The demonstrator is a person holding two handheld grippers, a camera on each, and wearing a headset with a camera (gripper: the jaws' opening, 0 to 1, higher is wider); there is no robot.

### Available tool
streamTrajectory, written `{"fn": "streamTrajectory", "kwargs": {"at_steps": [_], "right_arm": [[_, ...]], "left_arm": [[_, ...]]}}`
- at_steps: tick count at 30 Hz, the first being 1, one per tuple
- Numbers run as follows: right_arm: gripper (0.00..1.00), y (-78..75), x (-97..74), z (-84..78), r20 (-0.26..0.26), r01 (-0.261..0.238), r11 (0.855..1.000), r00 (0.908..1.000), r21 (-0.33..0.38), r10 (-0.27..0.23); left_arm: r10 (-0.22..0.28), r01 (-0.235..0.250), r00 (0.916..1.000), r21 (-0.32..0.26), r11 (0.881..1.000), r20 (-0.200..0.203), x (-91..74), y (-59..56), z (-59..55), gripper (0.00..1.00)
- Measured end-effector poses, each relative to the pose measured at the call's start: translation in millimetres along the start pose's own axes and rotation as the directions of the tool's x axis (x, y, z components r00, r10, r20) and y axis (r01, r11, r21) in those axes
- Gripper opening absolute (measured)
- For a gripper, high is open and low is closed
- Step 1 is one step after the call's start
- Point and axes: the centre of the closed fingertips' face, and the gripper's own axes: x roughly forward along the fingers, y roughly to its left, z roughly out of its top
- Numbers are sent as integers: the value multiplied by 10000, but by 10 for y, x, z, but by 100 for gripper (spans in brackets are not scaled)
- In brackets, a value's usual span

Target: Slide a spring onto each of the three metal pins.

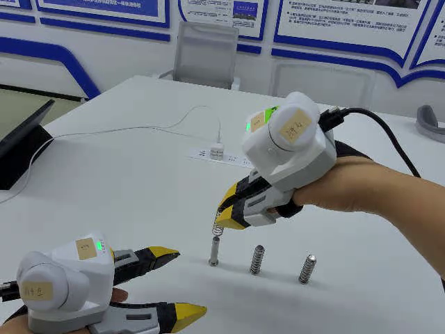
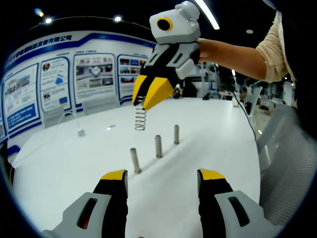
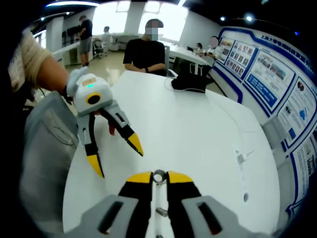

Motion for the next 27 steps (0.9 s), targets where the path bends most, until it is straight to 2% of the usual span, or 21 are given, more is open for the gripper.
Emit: {"fn": "streamTrajectory", "kwargs": {"at_steps": [9,15,27], "right_arm": [[12,-134,112,-98,-209,145,9996,9997,246,-140],[12,-164,197,-183,-460,84,9992,9989,395,-66],[12,-143,315,-236,-626,-151,9978,9979,653,192]], "left_arm": [[49,-49,10000,-32,10000,-2,-9,26,-12,62],[-18,17,10000,-115,9999,-86,-6,14,-41,66],[-43,41,9999,-177,9998,-157,-14,3,-77,68]]}}
